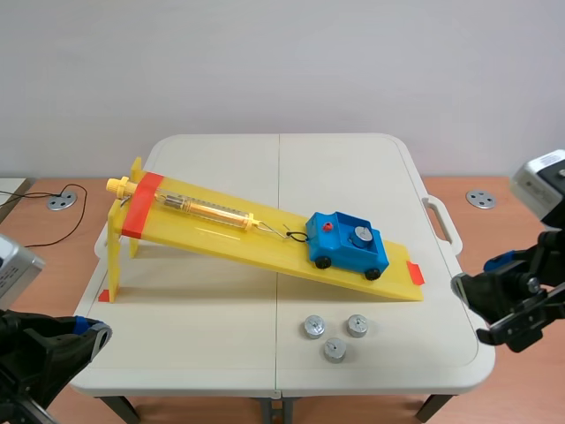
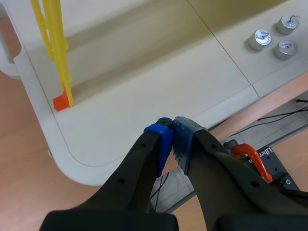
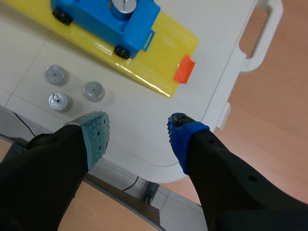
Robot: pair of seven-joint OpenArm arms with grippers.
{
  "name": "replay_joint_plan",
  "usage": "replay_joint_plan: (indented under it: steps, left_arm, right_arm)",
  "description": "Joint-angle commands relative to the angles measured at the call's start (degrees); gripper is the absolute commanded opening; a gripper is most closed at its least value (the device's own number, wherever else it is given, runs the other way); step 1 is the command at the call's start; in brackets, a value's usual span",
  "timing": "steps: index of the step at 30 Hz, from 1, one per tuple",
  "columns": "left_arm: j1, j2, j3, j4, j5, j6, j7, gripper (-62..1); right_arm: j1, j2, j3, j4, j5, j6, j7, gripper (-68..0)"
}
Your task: Place the four metal weights on the blue cart on the ramp.
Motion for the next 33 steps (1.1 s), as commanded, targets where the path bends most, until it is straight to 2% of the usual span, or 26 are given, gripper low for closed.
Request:
replay_joint_plan:
  steps: [1, 5, 13, 21, 26, 33]
  left_arm:
    - [-1.2, -0.2, -0.8, 3.6, -2.5, -1.2, -5.5, -57.3]
    - [-1.2, -0.2, -0.8, 3.6, -2.5, -1.2, -5.5, -57.3]
    - [-1.2, -0.2, -0.8, 3.6, -2.5, -1.2, -5.5, -57.3]
    - [-1.2, -0.2, -0.8, 3.6, -2.5, -1.2, -5.5, -57.3]
    - [-1.2, -0.2, -0.8, 3.6, -2.5, -1.2, -5.5, -57.3]
    - [-1.2, -0.2, -0.8, 3.6, -2.5, -1.1, -5.5, -57.3]
  right_arm:
    - [3.6, 0.0, -4.0, 3.5, -2.0, 1.7, 10.5, -39.1]
    - [5.1, -3.0, -10.2, 1.2, -9.4, -1.3, 13.3, -39.1]
    - [10.2, -8.3, -18.2, -7.4, -18.8, -7.6, 17.6, -39.1]
    - [14.1, -12.1, -23.4, -14.8, -23.4, -12.1, 18.9, -39.1]
    - [15.8, -13.2, -25.9, -18.7, -24.7, -13.6, 20.3, -39.1]
    - [18.3, -14.8, -28.1, -24.7, -25.5, -13.8, 21.9, -39.1]
